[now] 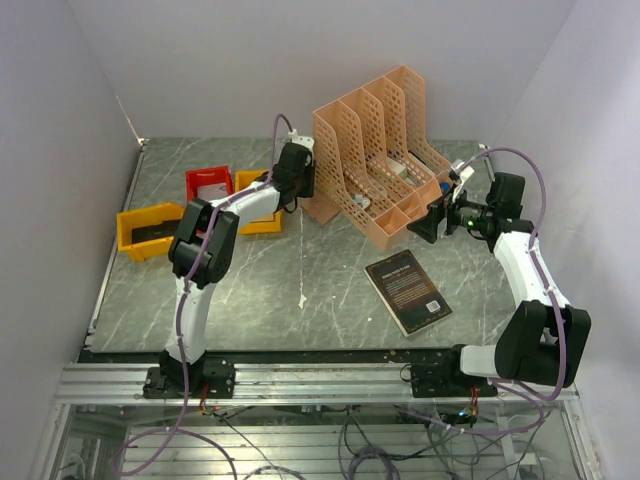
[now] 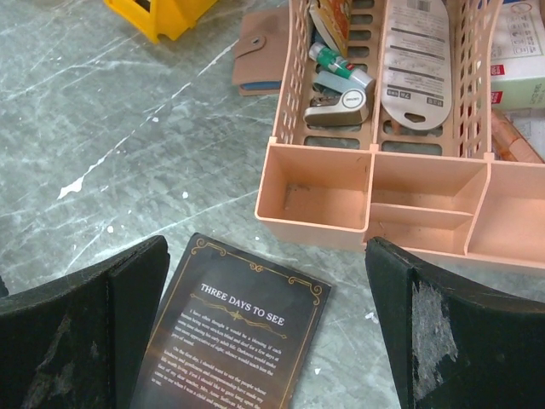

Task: Put the credit cards into the card holder
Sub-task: Move the card holder to the center of the board.

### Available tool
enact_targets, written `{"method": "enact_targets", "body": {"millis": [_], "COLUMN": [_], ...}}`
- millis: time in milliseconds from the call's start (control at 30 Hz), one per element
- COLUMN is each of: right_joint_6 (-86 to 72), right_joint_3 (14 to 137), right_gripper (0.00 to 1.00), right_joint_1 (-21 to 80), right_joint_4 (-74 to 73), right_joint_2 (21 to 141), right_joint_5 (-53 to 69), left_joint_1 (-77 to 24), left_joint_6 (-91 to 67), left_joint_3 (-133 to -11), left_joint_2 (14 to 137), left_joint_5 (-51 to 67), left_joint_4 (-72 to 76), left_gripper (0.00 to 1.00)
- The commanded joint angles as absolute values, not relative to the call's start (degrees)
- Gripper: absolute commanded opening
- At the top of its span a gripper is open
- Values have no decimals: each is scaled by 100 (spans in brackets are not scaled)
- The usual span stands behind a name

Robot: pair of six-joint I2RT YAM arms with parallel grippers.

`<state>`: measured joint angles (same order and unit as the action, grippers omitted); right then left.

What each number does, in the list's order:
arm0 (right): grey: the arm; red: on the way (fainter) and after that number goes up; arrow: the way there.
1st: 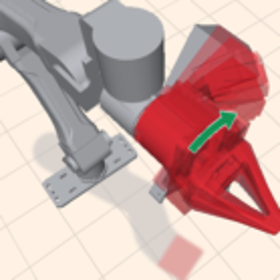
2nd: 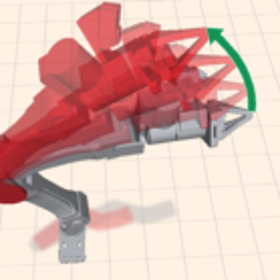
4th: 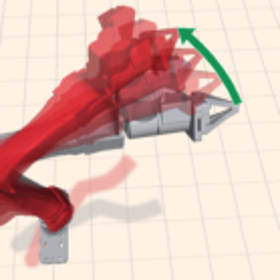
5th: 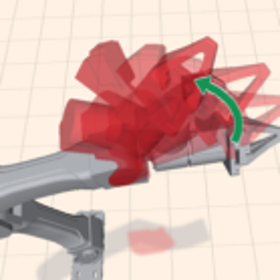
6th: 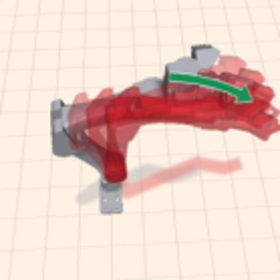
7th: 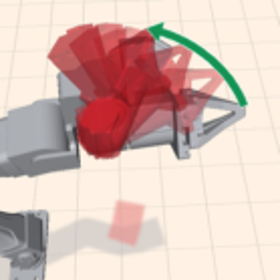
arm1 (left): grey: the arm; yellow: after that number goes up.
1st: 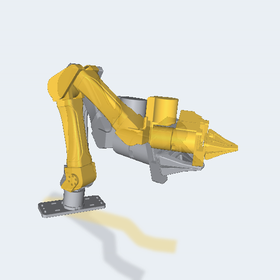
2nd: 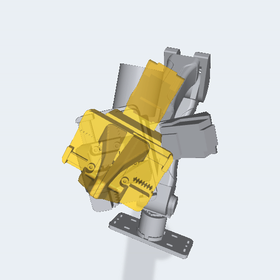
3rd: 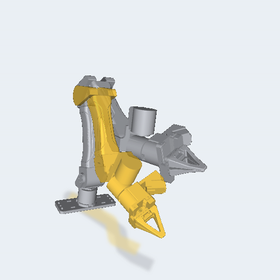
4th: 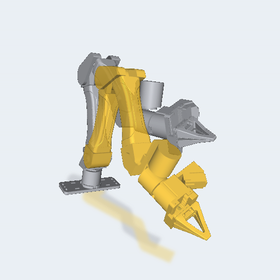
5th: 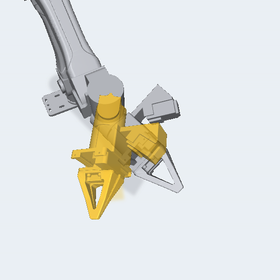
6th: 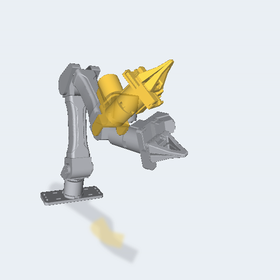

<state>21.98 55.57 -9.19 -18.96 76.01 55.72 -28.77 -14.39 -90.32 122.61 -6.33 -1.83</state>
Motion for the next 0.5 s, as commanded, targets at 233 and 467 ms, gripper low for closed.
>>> {"method": "enact_targets", "body": {"millis": [233,467], "right_joint_6": [2397,2441], "right_joint_3": [5713,5708], "right_gripper": [100,100], "right_joint_1": [-780,-732], "right_joint_4": [-2038,-2066], "right_joint_2": [7728,7800], "right_joint_5": [5421,5364], "left_joint_1": [-2357,-2364], "left_joint_6": [-1326,-1558], "left_joint_3": [-9340,-8824], "left_joint_2": [12858,12755], "left_joint_5": [908,1495], "left_joint_4": [-52,186], "left_gripper": [49,49]}}
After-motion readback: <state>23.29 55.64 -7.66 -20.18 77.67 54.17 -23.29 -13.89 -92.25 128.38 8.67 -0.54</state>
